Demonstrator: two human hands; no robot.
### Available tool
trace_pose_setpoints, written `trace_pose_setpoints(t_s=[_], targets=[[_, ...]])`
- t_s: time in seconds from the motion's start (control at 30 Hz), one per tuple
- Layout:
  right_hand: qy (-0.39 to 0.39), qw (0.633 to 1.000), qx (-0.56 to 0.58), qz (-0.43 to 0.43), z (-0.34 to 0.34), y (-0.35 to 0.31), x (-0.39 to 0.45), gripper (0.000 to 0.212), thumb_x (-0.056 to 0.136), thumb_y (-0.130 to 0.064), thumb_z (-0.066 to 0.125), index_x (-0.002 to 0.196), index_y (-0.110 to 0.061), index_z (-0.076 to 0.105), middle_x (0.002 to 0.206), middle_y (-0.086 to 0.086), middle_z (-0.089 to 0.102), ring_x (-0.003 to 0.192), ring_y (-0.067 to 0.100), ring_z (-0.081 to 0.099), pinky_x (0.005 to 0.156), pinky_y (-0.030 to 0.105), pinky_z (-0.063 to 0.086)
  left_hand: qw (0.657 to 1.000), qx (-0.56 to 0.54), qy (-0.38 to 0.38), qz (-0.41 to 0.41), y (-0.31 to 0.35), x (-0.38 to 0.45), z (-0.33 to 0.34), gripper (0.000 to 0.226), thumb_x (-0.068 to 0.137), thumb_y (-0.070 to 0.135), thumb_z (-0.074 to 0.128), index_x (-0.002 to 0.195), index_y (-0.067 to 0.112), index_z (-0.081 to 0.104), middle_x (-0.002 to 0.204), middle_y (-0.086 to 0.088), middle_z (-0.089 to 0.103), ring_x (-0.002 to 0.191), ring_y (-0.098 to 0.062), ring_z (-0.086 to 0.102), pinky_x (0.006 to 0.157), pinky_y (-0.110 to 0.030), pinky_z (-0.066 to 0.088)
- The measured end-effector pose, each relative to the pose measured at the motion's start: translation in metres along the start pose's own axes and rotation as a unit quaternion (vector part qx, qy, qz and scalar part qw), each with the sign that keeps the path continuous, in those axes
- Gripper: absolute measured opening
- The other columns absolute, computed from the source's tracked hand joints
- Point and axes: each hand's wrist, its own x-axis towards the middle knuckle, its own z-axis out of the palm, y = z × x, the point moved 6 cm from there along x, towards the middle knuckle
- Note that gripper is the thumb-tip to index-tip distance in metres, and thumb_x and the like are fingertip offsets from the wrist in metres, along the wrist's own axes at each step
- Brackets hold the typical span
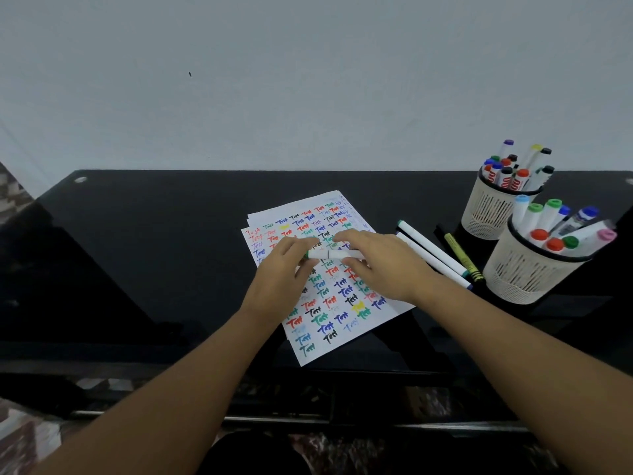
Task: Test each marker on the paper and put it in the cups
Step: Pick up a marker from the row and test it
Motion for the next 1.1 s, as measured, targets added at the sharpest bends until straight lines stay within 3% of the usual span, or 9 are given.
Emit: trace_pose_setpoints(t_s=[0.1,0.27,0.4,0.53,0.63,0.87,1.1], targets=[[-0.033,0.999,0.001,-0.011,0.002,-0.003,0.000,0.049,0.107,-0.034,0.050,0.154,-0.036,0.035,0.131,-0.005,0.064,0.098,0.019,0.065,0.078,0.038,0.053,0.998,-0.027,-0.020,-0.054,-0.002,-0.001,0.001,0.047,0.100,0.023,0.064,0.144,0.029,0.048,0.127,0.010,0.061,0.099,0.004,0.058,0.080,-0.004,0.044],[-0.032,0.999,0.035,0.004,0.008,-0.006,0.003,0.059,0.106,-0.028,0.042,0.159,-0.046,0.022,0.116,-0.008,0.057,0.078,0.016,0.059,0.066,0.038,0.051,0.993,-0.055,-0.034,-0.096,-0.004,-0.001,0.002,0.065,0.099,0.029,0.065,0.152,0.039,0.029,0.145,0.012,0.053,0.121,-0.004,0.059,0.099,-0.027,0.050],[-0.030,0.997,0.065,0.026,0.006,-0.003,0.000,0.068,0.106,-0.028,0.036,0.157,-0.062,0.008,0.094,-0.003,0.050,0.078,0.019,0.056,0.068,0.039,0.051,0.993,0.057,-0.053,-0.084,-0.013,0.003,0.009,0.064,0.095,0.055,0.062,0.150,0.029,0.042,0.150,0.007,0.049,0.133,-0.011,0.048,0.109,-0.035,0.040],[-0.031,0.994,0.090,0.047,0.002,-0.001,-0.002,0.067,0.104,-0.025,0.038,0.157,-0.061,0.017,0.083,0.000,0.055,0.074,0.018,0.056,0.068,0.041,0.052,0.986,0.121,-0.084,-0.078,-0.015,0.005,0.015,0.063,0.092,0.067,0.055,0.139,0.025,0.060,0.146,0.004,0.055,0.136,-0.015,0.044,0.115,-0.037,0.032],[-0.019,0.992,0.110,0.051,-0.002,-0.002,-0.004,0.065,0.101,-0.022,0.044,0.151,-0.058,0.025,0.068,0.005,0.061,0.059,0.021,0.059,0.056,0.042,0.053,0.985,0.125,-0.089,-0.082,-0.016,0.005,0.016,0.064,0.092,0.069,0.054,0.140,0.026,0.059,0.147,0.005,0.054,0.137,-0.014,0.043,0.117,-0.039,0.032],[-0.022,0.990,0.120,0.066,0.001,0.002,-0.009,0.063,0.098,-0.023,0.048,0.148,-0.056,0.029,0.057,0.000,0.056,0.050,0.014,0.054,0.053,0.040,0.052,0.983,0.135,-0.092,-0.082,-0.016,0.006,0.015,0.065,0.090,0.070,0.054,0.139,0.027,0.060,0.144,0.006,0.056,0.133,-0.014,0.045,0.114,-0.039,0.036],[0.024,0.973,0.205,0.100,-0.006,0.008,-0.013,0.061,0.105,-0.018,0.040,0.150,-0.058,0.026,0.075,0.007,0.067,0.058,0.021,0.059,0.055,0.038,0.052,0.982,0.134,-0.096,-0.087,-0.015,0.007,0.015,0.065,0.090,0.072,0.053,0.138,0.028,0.059,0.142,0.010,0.055,0.132,-0.012,0.045,0.113,-0.038,0.035]])
